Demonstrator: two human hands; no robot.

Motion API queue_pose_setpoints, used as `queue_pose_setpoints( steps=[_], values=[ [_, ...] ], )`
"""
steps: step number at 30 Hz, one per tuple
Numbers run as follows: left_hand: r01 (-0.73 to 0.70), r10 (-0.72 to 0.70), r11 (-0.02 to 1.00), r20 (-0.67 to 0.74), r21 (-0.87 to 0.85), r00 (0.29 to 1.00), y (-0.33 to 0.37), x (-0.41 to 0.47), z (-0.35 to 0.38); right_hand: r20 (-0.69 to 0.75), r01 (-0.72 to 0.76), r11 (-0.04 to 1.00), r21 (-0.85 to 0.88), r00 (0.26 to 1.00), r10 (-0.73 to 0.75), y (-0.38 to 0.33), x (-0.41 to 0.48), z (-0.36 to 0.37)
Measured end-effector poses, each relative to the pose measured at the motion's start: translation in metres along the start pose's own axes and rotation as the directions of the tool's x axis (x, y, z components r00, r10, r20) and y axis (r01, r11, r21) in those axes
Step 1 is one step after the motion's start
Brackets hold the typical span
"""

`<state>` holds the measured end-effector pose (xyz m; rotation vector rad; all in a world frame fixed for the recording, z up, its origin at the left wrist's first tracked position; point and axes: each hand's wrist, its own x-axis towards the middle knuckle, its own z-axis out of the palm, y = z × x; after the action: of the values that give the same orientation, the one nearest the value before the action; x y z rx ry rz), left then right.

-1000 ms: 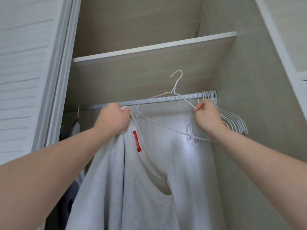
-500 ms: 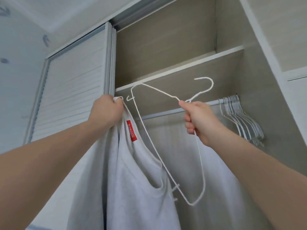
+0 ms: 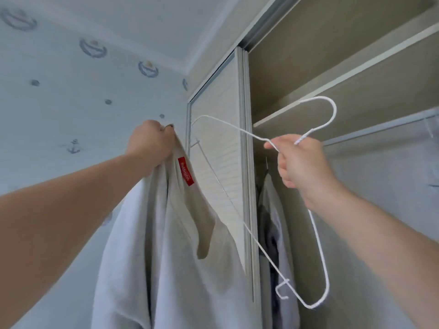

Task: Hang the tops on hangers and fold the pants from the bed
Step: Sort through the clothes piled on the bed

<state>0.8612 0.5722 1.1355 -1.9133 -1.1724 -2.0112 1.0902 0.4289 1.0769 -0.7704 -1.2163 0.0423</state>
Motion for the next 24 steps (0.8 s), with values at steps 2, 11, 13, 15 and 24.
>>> queue_pose_setpoints(
  steps=[2,11,13,15,24],
  values=[
    [0.046,-0.043,0.995,-0.037,0.084,0.998,-0.013,-0.003,-0.04,0.04,-0.005,0.999,0.047,0.999,0.003,-0.007,-0.018,0.015],
    [0.129,-0.066,0.936,-0.195,0.327,0.979,-0.044,0.002,-0.22,0.234,-0.062,0.955,0.291,0.972,-0.008,-0.053,-0.064,0.103],
    [0.137,-0.052,0.917,-0.23,0.375,0.972,-0.047,0.001,-0.257,0.271,-0.078,0.933,0.351,0.962,-0.022,-0.064,-0.076,0.127],
    [0.139,-0.032,0.889,-0.243,0.437,0.969,-0.052,-0.002,-0.296,0.3,-0.098,0.901,0.422,0.953,-0.036,-0.075,-0.09,0.155],
    [0.185,-0.08,0.728,-0.186,0.66,0.979,-0.11,-0.055,-0.456,0.498,-0.309,0.724,0.617,0.865,-0.054,-0.099,-0.207,0.271]
  ],
)
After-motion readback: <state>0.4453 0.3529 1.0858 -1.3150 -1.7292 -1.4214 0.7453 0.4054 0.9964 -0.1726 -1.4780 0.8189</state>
